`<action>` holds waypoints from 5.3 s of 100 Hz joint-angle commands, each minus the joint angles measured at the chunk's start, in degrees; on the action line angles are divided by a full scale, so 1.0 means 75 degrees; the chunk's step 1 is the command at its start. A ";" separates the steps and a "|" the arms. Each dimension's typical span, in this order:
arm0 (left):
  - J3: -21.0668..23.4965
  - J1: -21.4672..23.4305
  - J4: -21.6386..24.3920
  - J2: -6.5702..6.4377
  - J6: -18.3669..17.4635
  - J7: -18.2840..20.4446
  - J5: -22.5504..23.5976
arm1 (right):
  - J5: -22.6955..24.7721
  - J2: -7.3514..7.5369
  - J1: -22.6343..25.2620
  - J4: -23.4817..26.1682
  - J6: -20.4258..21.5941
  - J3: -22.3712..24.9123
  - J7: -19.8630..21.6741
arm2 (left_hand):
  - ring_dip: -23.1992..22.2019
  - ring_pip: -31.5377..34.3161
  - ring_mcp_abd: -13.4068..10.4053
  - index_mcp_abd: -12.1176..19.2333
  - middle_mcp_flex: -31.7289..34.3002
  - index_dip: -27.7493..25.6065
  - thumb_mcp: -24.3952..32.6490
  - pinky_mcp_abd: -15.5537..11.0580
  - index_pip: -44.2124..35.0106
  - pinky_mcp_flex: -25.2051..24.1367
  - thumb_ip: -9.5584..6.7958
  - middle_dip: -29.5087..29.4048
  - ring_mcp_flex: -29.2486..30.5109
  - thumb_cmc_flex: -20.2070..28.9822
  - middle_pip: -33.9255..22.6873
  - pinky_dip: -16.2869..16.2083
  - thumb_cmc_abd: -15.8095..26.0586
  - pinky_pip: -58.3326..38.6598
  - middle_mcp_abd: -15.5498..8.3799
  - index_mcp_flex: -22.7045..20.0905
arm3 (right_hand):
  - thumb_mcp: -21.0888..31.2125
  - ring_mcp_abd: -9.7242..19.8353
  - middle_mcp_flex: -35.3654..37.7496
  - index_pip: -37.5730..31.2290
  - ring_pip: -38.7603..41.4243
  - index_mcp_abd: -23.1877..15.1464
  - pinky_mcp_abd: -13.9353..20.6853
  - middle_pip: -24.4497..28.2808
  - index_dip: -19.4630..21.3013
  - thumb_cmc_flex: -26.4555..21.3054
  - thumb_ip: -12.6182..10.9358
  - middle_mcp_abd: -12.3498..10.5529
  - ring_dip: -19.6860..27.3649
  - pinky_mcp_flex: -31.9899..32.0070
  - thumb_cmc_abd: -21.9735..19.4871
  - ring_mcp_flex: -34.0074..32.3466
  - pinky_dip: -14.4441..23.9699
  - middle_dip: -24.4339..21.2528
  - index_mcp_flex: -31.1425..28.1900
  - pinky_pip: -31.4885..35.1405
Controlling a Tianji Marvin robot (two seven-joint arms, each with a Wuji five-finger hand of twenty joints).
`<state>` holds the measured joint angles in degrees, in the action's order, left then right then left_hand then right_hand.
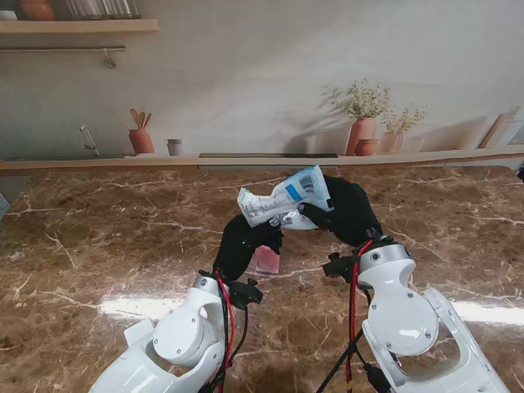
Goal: Fill the seasoning bottle
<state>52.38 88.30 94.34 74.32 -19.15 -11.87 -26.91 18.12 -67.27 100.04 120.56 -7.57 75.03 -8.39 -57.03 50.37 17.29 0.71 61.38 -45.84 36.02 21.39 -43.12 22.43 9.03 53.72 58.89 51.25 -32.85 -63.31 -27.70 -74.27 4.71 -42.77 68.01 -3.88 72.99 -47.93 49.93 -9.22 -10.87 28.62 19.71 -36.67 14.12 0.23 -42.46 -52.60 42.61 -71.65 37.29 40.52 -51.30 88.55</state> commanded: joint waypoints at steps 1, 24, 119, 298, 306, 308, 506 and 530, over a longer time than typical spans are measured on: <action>0.0091 -0.0024 0.0013 -0.0052 0.0081 -0.0052 0.0006 | -0.0174 0.0049 0.0038 0.0070 -0.0106 0.0083 0.0138 | 0.0218 -0.0003 0.0132 0.1035 0.0359 -0.0344 0.1418 0.0060 -0.2754 0.0445 -0.0388 -0.0292 0.0395 0.1039 0.0231 0.0046 0.0416 -0.0628 -0.0254 -0.0918 | -0.0079 0.0199 0.0300 -0.0719 -0.0173 -0.0012 0.0114 0.0033 0.0116 -0.0343 0.0111 -0.0261 0.0187 -0.0235 -0.0212 -0.0413 -0.0185 -0.0101 0.0011 -0.0151; 0.0199 -0.0145 -0.0177 -0.0138 0.0368 0.0379 -0.0060 | -0.0005 0.0168 -0.0137 -0.0042 -0.0058 0.0035 0.0597 | 0.0685 -0.0412 -0.0331 0.0789 0.0355 0.3847 0.0919 0.0086 0.1583 0.0364 -0.0119 -0.0832 0.0232 0.1048 0.0714 0.0550 0.0402 -0.0652 -0.0615 -0.0618 | -0.0144 0.0237 0.0251 -0.1145 0.0363 -0.0282 0.0130 0.0518 0.0822 -0.0923 0.0115 -0.0242 -0.0280 -0.0352 -0.0491 -0.0415 -0.0045 0.0512 -0.0453 -0.0149; 0.0404 -0.0429 -0.0465 -0.0215 0.0473 0.0832 -0.0116 | 0.0350 0.0238 -0.0416 -0.0094 -0.0473 0.0043 0.0911 | -0.0147 0.0261 -0.0238 0.0922 0.0133 0.0015 0.0689 -0.0267 -0.2426 0.0615 -0.0053 0.0560 0.0376 0.1470 -0.0374 0.0970 0.0846 -0.0613 -0.0421 -0.1317 | 0.0102 0.0039 0.0290 -0.0830 -0.0525 0.0212 0.0052 -0.0129 0.0039 -0.0310 0.0062 -0.0103 0.0171 -0.0336 0.0000 -0.0377 -0.0017 -0.0118 -0.0140 -0.0757; 0.1762 -0.1066 -0.2163 -0.0359 0.1656 0.2373 -0.0553 | 0.0159 -0.0228 -0.0601 -0.3515 0.0370 -0.0032 -0.1205 | -0.0432 -0.0063 -0.0198 0.1071 -0.0117 -0.0722 -0.0008 -0.0601 -0.2412 0.0043 -0.0270 0.0837 -0.0066 0.1776 -0.0381 0.0400 0.1260 -0.0081 -0.0585 -0.1102 | -0.1210 0.0257 -0.3834 0.3580 -0.5084 0.0639 0.0942 -0.2273 0.1651 0.2891 -0.1389 -0.0178 0.3120 0.4834 -0.1371 0.4227 -0.1614 -0.2673 0.1724 -0.6078; 0.1749 -0.1139 -0.2268 -0.0345 0.1719 0.2340 -0.0471 | 0.0156 -0.0233 -0.0602 -0.3563 0.0354 -0.0037 -0.1224 | -0.0438 -0.0066 -0.0175 0.1052 -0.0121 -0.0728 -0.0016 -0.0600 -0.2410 0.0028 -0.0272 0.0835 -0.0075 0.1792 -0.0381 0.0392 0.1268 -0.0070 -0.0566 -0.1109 | -0.1205 0.0255 -0.3845 0.3579 -0.5062 0.0643 0.0938 -0.2252 0.1656 0.2890 -0.1402 -0.0189 0.3119 0.4826 -0.1382 0.4235 -0.1596 -0.2687 0.1737 -0.6086; 0.1745 -0.1160 -0.2295 -0.0344 0.1742 0.2340 -0.0446 | 0.0152 -0.0235 -0.0601 -0.3570 0.0350 -0.0039 -0.1227 | -0.0439 -0.0066 -0.0163 0.1048 -0.0126 -0.0729 -0.0020 -0.0595 -0.2407 0.0024 -0.0271 0.0833 -0.0075 0.1794 -0.0379 0.0389 0.1270 -0.0069 -0.0564 -0.1107 | -0.1201 0.0258 -0.3854 0.3577 -0.5060 0.0651 0.0940 -0.2248 0.1657 0.2885 -0.1405 -0.0167 0.3120 0.4825 -0.1382 0.4244 -0.1591 -0.2691 0.1738 -0.6090; 0.1543 -0.1767 -0.1937 -0.0773 0.2616 0.2451 0.2380 | -0.0467 -0.0358 -0.0490 -0.4186 0.0584 0.0040 -0.1450 | -0.0320 -0.0187 -0.0031 0.1053 -0.0170 -0.0554 -0.0199 -0.0602 -0.2262 -0.0130 -0.0198 0.0630 -0.0229 0.1900 -0.0137 0.0348 0.1230 -0.0019 -0.0430 -0.1137 | -0.1142 0.0426 -0.4105 0.3655 -0.5197 0.0682 0.1218 -0.2265 0.1597 0.2915 -0.1414 -0.0147 0.3479 0.4938 -0.1420 0.4487 -0.1967 -0.2996 0.1865 -0.6514; 0.1609 -0.1770 -0.1700 -0.0884 0.2689 0.2610 0.2754 | -0.0550 -0.0371 -0.0519 -0.4250 0.0578 -0.0008 -0.1447 | -0.0294 -0.0200 -0.0052 0.1075 -0.0138 -0.0465 -0.0176 -0.0597 -0.2185 -0.0134 -0.0175 0.0571 -0.0212 0.1866 -0.0065 0.0357 0.1183 -0.0018 -0.0407 -0.1147 | -0.1130 0.0434 -0.4100 0.3655 -0.5199 0.0690 0.1215 -0.2265 0.1596 0.2912 -0.1414 -0.0147 0.3472 0.4944 -0.1428 0.4489 -0.1960 -0.2983 0.1861 -0.6518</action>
<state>64.36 75.31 80.85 68.06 0.70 7.51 -7.01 14.55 -69.73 95.81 89.35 -3.05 75.18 -19.92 -59.74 49.77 15.48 0.62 59.38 -45.71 29.82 18.74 -44.18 22.05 10.43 58.27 57.89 56.75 -32.57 -59.61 -26.87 -74.33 5.57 -46.26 59.18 -2.06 43.12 -20.77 10.52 -3.95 -2.92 11.30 32.03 -16.39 5.19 -0.35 -17.11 -15.97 32.64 -39.12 23.57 18.21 -38.75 39.61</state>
